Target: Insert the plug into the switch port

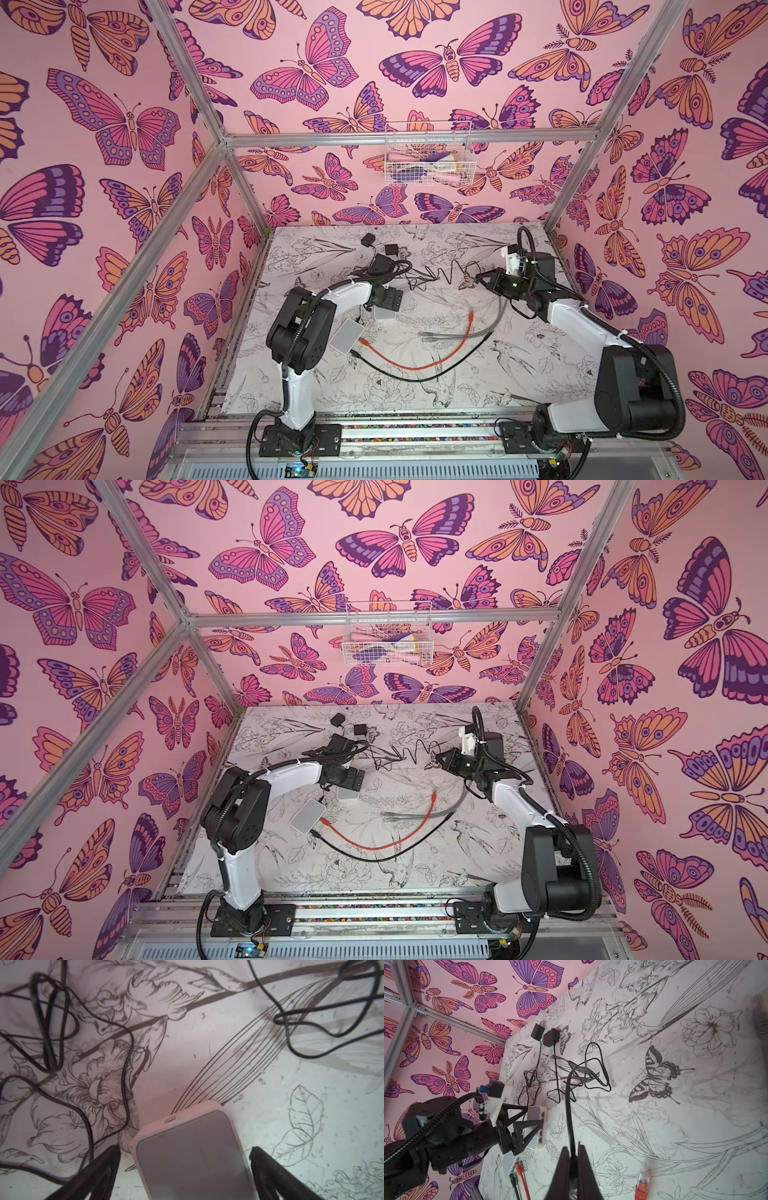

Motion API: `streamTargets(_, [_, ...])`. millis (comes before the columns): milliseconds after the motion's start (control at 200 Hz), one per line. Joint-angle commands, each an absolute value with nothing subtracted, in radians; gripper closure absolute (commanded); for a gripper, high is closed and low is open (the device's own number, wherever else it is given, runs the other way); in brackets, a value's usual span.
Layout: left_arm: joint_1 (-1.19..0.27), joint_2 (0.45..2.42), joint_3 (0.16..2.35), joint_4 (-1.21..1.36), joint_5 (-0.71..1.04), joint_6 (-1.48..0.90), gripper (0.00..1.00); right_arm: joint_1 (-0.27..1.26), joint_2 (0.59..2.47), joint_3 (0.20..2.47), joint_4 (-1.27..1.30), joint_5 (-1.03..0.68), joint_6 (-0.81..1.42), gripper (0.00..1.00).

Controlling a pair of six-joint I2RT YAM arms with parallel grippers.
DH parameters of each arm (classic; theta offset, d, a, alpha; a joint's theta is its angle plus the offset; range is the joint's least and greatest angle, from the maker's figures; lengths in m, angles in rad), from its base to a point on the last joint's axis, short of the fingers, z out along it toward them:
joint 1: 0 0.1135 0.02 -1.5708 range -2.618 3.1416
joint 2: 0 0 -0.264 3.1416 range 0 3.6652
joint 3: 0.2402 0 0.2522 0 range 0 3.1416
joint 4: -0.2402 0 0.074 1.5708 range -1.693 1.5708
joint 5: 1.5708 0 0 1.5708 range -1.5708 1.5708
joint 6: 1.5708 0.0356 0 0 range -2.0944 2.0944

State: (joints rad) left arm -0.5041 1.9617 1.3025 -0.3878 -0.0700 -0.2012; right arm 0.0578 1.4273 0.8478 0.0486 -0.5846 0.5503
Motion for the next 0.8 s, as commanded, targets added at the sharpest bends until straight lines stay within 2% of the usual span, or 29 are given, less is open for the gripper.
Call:
streamTargets(0, [-0.510, 1.997, 1.333, -0.480, -0.110, -0.254, 0.01, 0.056, 1.418, 0.851, 0.096, -0.592, 0.531, 1.00])
streamTargets(140, [-0.526, 2.040, 1.351, -0.509, -0.116, -0.268, 0.00, 0.056, 1.408, 0.835, 0.098, -0.573, 0.528, 1.00])
streamTargets(235, [-0.545, 2.065, 1.374, -0.537, -0.121, -0.267, 0.06, 0.055, 1.405, 0.827, 0.106, -0.566, 0.529, 1.00])
streamTargets(320, [-0.562, 2.092, 1.404, -0.569, -0.111, -0.262, 0.20, 0.056, 1.407, 0.821, 0.110, -0.565, 0.529, 1.00])
streamTargets(446, [-0.579, 2.132, 1.426, -0.596, -0.091, -0.258, 0.45, 0.055, 1.404, 0.813, 0.110, -0.564, 0.526, 1.00])
streamTargets(551, [-0.581, 2.139, 1.424, -0.594, -0.071, -0.256, 0.72, 0.056, 1.397, 0.808, 0.107, -0.564, 0.522, 1.00])
streamTargets(791, [-0.581, 1.979, 1.390, -0.549, -0.017, -0.184, 1.00, 0.055, 1.378, 0.796, 0.140, -0.607, 0.526, 1.00])
